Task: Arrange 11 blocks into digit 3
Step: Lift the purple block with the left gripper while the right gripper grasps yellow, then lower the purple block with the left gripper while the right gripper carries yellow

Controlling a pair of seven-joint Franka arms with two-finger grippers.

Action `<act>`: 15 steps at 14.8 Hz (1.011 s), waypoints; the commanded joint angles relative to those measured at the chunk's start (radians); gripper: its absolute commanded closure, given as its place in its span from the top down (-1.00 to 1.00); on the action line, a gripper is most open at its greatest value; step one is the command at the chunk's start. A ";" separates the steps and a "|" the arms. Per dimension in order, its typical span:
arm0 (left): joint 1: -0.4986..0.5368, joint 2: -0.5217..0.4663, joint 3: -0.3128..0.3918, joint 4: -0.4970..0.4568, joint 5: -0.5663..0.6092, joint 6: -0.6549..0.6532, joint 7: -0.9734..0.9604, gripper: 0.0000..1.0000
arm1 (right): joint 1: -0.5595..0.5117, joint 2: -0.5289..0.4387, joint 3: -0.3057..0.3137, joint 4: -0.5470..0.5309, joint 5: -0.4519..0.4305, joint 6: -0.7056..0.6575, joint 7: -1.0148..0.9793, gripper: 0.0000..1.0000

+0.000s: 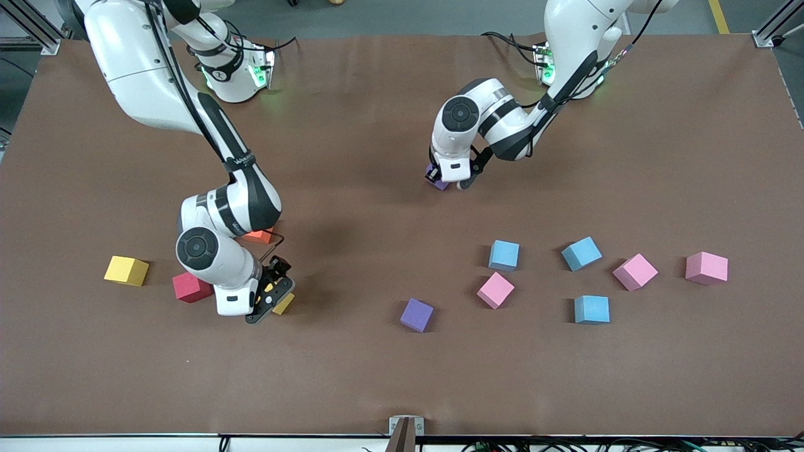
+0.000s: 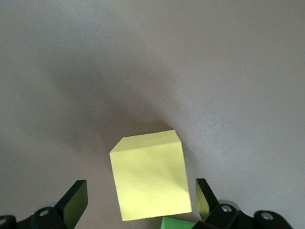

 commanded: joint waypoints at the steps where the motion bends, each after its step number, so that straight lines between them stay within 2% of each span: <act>1: -0.033 0.024 -0.007 0.105 0.109 -0.067 0.048 -0.44 | -0.012 0.018 0.004 0.027 -0.019 -0.013 -0.053 1.00; 5: -0.105 0.086 -0.007 0.251 0.131 -0.233 0.401 -0.42 | -0.012 0.040 -0.005 0.030 -0.019 -0.013 -0.053 1.00; 7: -0.150 0.114 -0.005 0.297 0.132 -0.282 0.484 -0.43 | -0.010 0.046 -0.005 0.028 -0.017 -0.015 -0.053 1.00; 12: -0.182 0.145 -0.004 0.301 0.140 -0.297 0.590 -0.42 | -0.010 0.055 -0.005 0.028 -0.016 -0.012 -0.053 0.99; 14: -0.206 0.157 0.001 0.301 0.145 -0.312 0.625 -0.42 | -0.010 0.055 -0.005 0.030 -0.016 -0.009 -0.053 0.72; 15: -0.208 0.163 0.002 0.302 0.178 -0.340 0.644 -0.44 | -0.010 0.055 -0.005 0.028 -0.016 -0.009 -0.053 0.50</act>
